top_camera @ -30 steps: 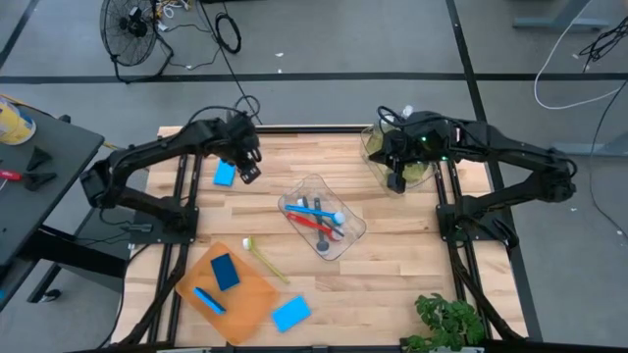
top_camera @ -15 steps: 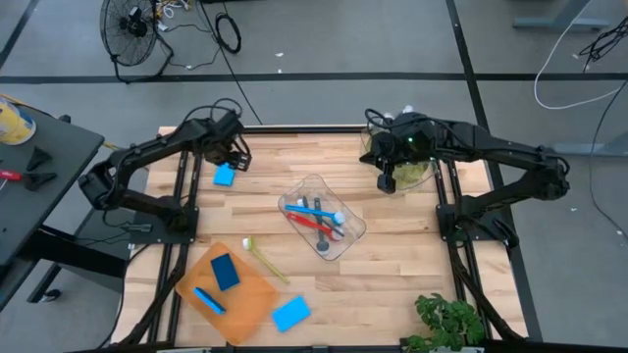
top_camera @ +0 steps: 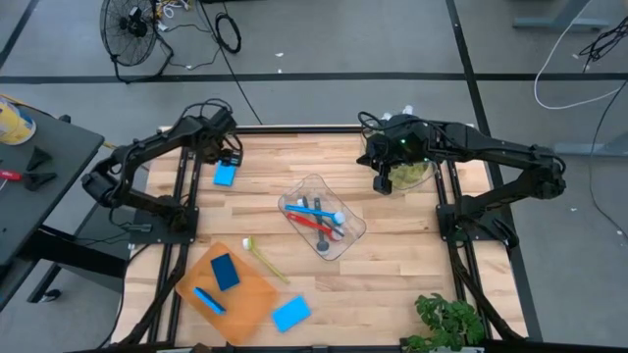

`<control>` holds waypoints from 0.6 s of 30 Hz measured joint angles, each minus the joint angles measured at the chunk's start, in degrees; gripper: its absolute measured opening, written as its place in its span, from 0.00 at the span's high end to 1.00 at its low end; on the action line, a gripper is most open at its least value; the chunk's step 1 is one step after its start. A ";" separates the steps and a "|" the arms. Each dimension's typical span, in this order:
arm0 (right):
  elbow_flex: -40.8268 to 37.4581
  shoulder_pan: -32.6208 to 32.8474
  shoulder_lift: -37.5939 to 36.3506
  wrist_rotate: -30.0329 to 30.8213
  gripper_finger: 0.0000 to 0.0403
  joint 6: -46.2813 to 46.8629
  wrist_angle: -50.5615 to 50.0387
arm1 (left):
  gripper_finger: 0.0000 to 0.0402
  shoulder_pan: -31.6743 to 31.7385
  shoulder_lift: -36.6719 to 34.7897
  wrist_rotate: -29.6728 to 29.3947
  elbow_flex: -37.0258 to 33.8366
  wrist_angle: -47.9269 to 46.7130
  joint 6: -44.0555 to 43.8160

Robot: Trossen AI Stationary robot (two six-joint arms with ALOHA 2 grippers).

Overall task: Pick & Place Kitchen Sink Supplies
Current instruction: Put the blue sponge into the transparent orange bin

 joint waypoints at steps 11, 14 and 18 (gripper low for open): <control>0.00 0.00 0.00 0.17 0.98 -0.04 0.49 | 0.54 0.41 0.02 3.97 -7.74 9.44 -0.48; 0.00 0.02 0.00 0.18 0.98 -0.02 1.12 | 0.54 -0.25 0.02 3.66 -8.02 10.48 -1.13; 0.00 0.02 0.00 0.20 0.98 -0.02 2.42 | 0.54 -2.69 0.02 1.97 -8.01 12.46 -2.11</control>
